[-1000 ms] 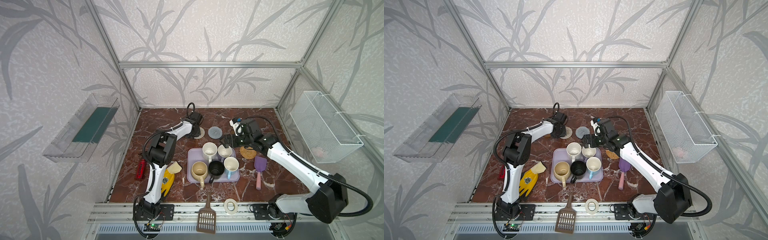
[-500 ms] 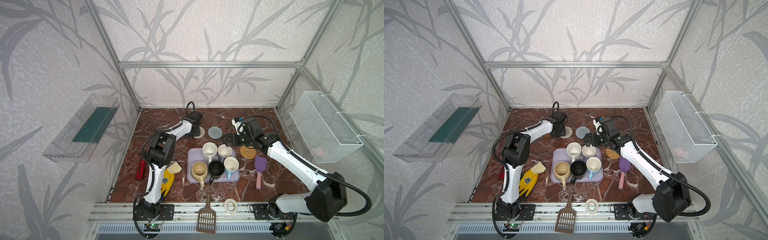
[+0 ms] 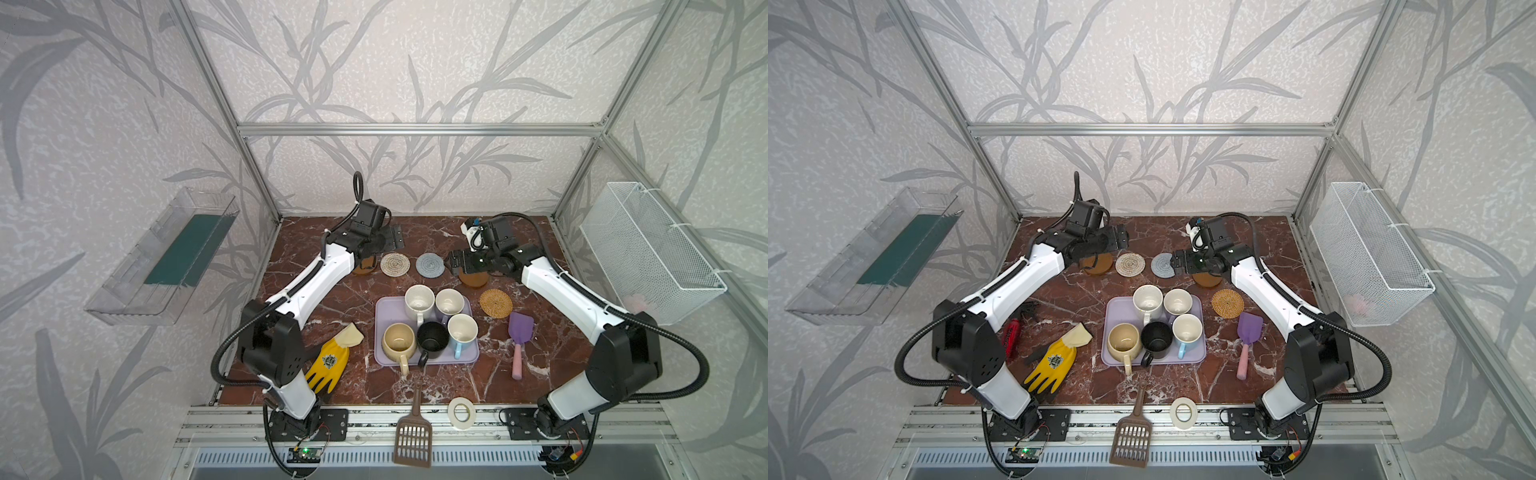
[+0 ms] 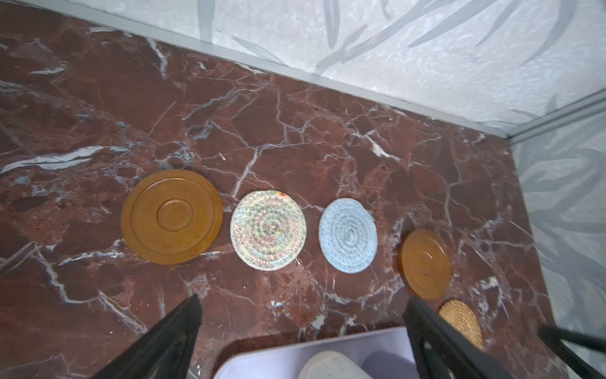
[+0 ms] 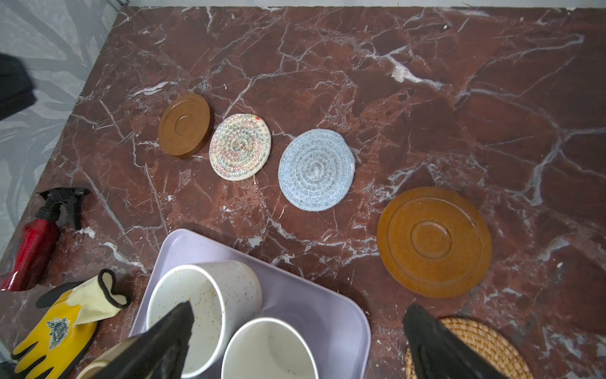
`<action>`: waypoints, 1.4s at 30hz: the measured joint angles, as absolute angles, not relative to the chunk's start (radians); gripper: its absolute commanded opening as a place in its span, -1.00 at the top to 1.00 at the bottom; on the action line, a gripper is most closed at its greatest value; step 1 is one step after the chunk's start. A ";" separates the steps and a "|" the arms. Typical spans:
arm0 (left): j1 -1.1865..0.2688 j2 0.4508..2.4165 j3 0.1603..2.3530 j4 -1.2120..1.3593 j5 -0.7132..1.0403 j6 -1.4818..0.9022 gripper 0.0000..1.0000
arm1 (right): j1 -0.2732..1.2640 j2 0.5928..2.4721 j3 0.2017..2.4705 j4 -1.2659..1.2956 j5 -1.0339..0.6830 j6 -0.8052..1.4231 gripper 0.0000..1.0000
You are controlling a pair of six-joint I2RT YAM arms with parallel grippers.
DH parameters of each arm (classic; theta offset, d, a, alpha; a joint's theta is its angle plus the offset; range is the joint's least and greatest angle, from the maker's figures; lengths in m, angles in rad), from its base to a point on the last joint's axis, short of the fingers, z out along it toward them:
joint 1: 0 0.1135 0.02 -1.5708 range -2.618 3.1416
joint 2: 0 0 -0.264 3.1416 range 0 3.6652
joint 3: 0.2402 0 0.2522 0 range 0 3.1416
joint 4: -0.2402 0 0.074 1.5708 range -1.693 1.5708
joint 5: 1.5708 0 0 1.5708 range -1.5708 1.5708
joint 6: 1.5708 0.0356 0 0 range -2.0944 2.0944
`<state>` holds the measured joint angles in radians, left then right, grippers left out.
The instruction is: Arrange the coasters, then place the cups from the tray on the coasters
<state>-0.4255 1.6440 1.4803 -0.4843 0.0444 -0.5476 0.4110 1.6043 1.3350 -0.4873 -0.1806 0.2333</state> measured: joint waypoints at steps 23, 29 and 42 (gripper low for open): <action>-0.426 1.520 1.310 -0.418 0.309 -0.561 -0.98 | 0.411 2.137 1.707 -0.548 -0.179 0.132 -0.31; -0.429 1.530 1.294 -0.387 0.325 -0.587 -0.98 | 0.411 2.213 1.751 -0.582 -0.170 0.111 -0.22; -0.439 1.533 1.275 -0.358 0.335 -0.604 -0.98 | 0.421 2.287 1.838 -0.635 -0.126 0.096 -0.12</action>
<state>-0.4389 1.5333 1.2755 -0.3576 0.3347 -0.6041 0.4210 2.2868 1.8381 -0.6353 -0.1265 0.0959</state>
